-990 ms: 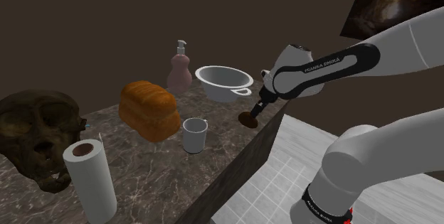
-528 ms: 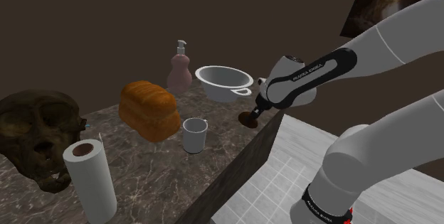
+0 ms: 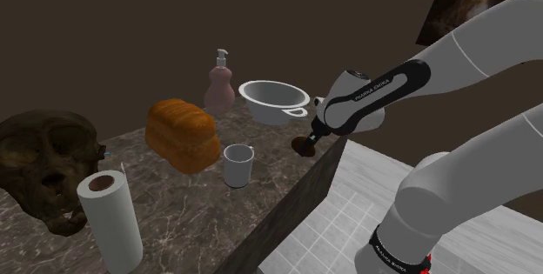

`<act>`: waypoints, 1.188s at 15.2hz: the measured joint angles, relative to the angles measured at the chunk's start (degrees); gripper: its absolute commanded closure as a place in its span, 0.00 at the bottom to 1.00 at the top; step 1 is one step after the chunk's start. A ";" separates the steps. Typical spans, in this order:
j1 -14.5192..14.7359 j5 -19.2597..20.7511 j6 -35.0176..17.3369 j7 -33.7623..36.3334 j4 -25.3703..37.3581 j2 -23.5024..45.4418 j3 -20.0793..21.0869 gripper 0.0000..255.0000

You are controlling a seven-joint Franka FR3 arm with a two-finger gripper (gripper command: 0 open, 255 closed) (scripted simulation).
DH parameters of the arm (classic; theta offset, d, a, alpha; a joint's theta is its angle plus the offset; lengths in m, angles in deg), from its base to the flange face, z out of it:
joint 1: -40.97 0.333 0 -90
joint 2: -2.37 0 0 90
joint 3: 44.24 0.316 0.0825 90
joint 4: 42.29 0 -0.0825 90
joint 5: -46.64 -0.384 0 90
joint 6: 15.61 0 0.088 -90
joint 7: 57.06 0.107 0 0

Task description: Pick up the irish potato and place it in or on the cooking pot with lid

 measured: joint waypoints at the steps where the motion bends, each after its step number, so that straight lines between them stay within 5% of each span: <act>1: 0.00 0.00 -0.01 0.00 0.02 -0.02 0.00 1.00; 10: -0.01 0.00 -0.02 0.00 0.00 -0.01 -0.01 1.00; 18: -1.17 0.75 8.27 0.90 2.21 -6.10 1.25 1.00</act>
